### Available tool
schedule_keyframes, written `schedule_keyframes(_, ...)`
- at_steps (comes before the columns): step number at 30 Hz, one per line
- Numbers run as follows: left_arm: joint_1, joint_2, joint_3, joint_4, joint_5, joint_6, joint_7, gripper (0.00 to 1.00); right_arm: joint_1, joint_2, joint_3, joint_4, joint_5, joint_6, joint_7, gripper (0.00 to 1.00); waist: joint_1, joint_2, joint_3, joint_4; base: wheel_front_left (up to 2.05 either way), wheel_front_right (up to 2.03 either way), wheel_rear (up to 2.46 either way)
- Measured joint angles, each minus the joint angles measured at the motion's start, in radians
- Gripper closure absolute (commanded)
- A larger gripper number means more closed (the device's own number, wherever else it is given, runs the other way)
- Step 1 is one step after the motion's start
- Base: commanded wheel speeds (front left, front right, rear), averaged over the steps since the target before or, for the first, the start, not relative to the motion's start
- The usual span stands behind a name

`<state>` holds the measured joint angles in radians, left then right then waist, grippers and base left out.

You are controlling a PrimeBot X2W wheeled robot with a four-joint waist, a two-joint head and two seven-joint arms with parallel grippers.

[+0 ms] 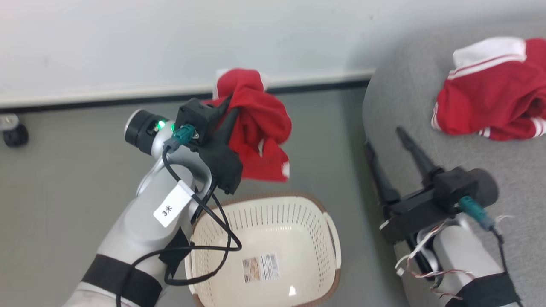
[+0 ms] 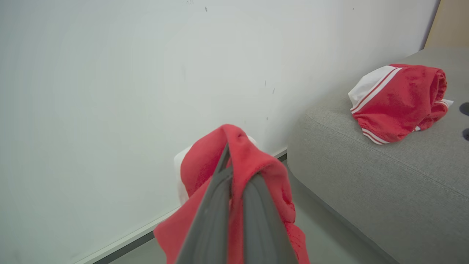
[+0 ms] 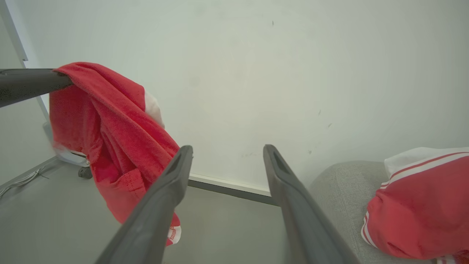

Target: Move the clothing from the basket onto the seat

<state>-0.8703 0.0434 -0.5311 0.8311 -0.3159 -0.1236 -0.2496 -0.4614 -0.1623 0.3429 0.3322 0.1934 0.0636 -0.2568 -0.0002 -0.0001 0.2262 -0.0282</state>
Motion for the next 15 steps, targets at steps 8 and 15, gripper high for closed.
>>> schedule_keyframes(8, 0.05, -0.006, -0.033, 0.029, -0.039, -0.001, 0.0, 1.0, 0.001, 0.04, 0.088, 0.122, 0.0, 0.038, 0.0, 0.0, 0.0, 0.0, -0.12, 0.0, 0.0, 0.0, 0.0)
schedule_keyframes(15, 0.111, -0.005, -0.092, 0.02, -0.07, -0.001, 0.001, 1.0, 0.025, 0.064, 0.17, 0.202, 0.0, 0.053, 0.0, 0.0, 0.0, 0.0001, -0.223, 0.002, 0.0, 0.0, 0.0)
